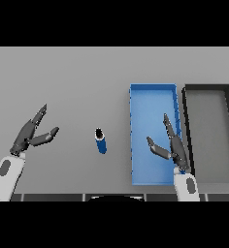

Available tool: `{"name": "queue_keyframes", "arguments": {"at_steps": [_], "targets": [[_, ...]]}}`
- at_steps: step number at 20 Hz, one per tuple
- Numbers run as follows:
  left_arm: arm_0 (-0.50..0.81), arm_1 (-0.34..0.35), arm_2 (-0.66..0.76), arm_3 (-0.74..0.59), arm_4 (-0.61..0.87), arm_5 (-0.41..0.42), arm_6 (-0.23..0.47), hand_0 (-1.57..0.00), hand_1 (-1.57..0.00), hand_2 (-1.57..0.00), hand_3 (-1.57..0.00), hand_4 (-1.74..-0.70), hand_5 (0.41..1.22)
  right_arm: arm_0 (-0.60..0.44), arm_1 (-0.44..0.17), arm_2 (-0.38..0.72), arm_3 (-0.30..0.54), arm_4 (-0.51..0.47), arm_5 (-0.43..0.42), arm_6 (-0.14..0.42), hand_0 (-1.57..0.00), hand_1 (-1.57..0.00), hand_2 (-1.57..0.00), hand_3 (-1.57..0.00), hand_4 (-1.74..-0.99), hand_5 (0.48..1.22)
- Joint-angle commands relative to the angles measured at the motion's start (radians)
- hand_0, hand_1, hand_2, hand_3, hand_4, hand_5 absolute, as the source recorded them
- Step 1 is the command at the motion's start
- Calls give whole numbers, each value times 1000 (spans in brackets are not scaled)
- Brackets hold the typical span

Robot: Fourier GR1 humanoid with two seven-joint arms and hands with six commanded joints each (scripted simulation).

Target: Pick up the blue pipe and place it into the blue bin.

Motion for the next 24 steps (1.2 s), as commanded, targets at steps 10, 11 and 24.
{"name": "queue_keyframes", "arguments": {"at_steps": [10,11,24], "targets": [[69,31,-115,-154,24,-164,-9,1,1,1,1,-1124,514,-10,-9,10,3,30,-8,18,1,1,1,1,-1205,611],[77,18,-141,-170,9,-168,2,1,1,1,1,-1141,503,-15,-7,11,0,29,-8,20,1,1,1,1,-1208,611],[-19,-235,-300,-36,-152,-120,48,1,1,1,1,-1191,467,27,0,14,-36,25,-10,10,1,1,1,1,-1223,618]]}}
